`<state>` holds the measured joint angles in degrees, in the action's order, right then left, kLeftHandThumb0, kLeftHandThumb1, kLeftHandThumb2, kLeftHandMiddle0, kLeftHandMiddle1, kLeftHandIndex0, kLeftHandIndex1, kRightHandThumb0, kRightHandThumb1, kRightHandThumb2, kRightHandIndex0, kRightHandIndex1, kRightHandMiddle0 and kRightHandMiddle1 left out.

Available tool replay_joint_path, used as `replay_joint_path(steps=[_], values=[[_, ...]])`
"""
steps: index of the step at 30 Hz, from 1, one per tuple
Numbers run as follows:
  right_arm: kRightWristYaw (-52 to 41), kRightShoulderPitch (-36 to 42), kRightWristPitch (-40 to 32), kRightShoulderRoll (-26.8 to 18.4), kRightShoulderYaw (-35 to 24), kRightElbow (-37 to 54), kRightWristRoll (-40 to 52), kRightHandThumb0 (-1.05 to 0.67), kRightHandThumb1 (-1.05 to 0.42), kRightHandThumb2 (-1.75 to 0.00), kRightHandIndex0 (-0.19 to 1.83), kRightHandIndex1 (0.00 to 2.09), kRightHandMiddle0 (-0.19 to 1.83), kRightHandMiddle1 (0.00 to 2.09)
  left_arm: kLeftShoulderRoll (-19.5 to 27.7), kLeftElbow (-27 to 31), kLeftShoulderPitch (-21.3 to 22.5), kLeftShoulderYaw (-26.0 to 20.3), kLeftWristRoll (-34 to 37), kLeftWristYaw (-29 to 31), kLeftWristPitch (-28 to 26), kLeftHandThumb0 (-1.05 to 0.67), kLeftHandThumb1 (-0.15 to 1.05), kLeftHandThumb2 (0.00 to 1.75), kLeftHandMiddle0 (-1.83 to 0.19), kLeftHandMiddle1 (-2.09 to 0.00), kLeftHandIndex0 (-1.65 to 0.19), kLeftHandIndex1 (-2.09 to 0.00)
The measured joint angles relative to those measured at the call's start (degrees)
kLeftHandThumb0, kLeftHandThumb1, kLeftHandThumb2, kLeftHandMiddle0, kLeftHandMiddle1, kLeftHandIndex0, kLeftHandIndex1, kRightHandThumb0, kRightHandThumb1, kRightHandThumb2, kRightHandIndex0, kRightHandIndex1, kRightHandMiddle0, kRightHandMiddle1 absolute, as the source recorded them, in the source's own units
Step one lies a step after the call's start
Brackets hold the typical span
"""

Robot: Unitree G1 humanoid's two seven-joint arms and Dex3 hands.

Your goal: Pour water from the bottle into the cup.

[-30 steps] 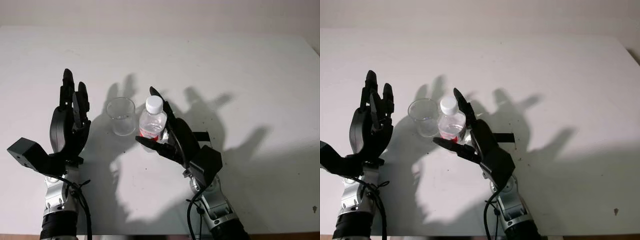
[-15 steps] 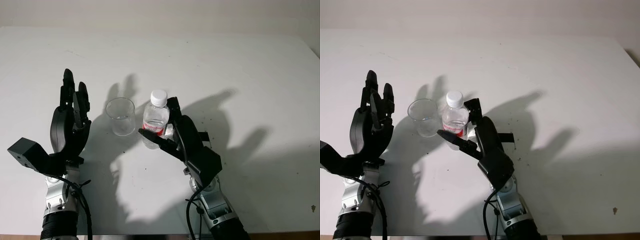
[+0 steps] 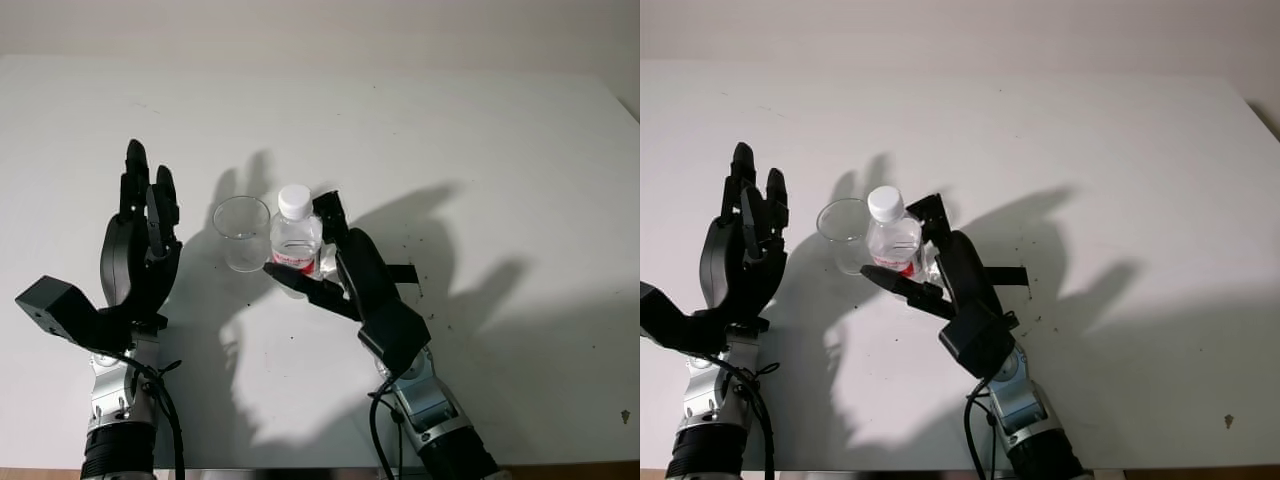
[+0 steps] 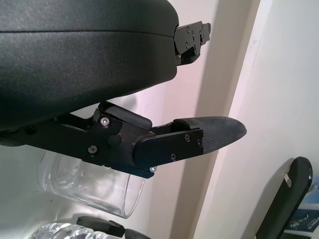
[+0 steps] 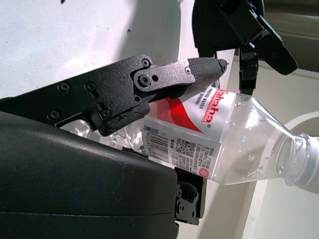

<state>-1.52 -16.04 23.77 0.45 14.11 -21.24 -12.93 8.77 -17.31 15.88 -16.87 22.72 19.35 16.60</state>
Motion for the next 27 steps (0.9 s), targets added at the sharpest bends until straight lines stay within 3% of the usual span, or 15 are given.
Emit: replay_joint_path(steps=[3, 9, 19, 27], values=[[-1.0, -0.2, -1.0, -0.3, -0.9, 0.0, 1.3, -0.36, -1.05, -0.60, 1.82, 2.09, 1.36, 2.09, 0.1, 0.0, 0.0, -0.1, 0.0, 0.0, 0.0, -0.71, 1.05, 0.57, 0.19, 0.00, 0.19, 0.00], [-0.7, -3.7, -2.3, -2.0, -3.9, -2.0, 2.1, -0.35, -1.05, -0.58, 1.83, 2.09, 1.41, 2.09, 0.2, 0.0, -0.1, -0.1, 0.0, 0.4, 0.0, -0.71, 1.05, 0.58, 0.19, 0.00, 0.19, 0.00], [4.1, -19.6, -0.6, -5.9, -8.6, -14.2, 0.6, -0.31, -1.05, -0.54, 1.52, 2.09, 0.92, 2.09, 0.5, 0.1, 0.0, -0.1, 0.0, 0.5, 0.0, -0.71, 1.05, 0.57, 0.19, 0.00, 0.19, 0.00], [7.4, -32.0, 2.7, -8.8, -8.0, -27.7, -3.5, -0.27, -1.05, -0.43, 1.38, 2.09, 0.90, 2.09, 0.6, 0.8, 0.1, 0.0, -0.4, -0.3, -0.2, -0.72, 1.05, 0.58, 0.19, 0.00, 0.19, 0.00]])
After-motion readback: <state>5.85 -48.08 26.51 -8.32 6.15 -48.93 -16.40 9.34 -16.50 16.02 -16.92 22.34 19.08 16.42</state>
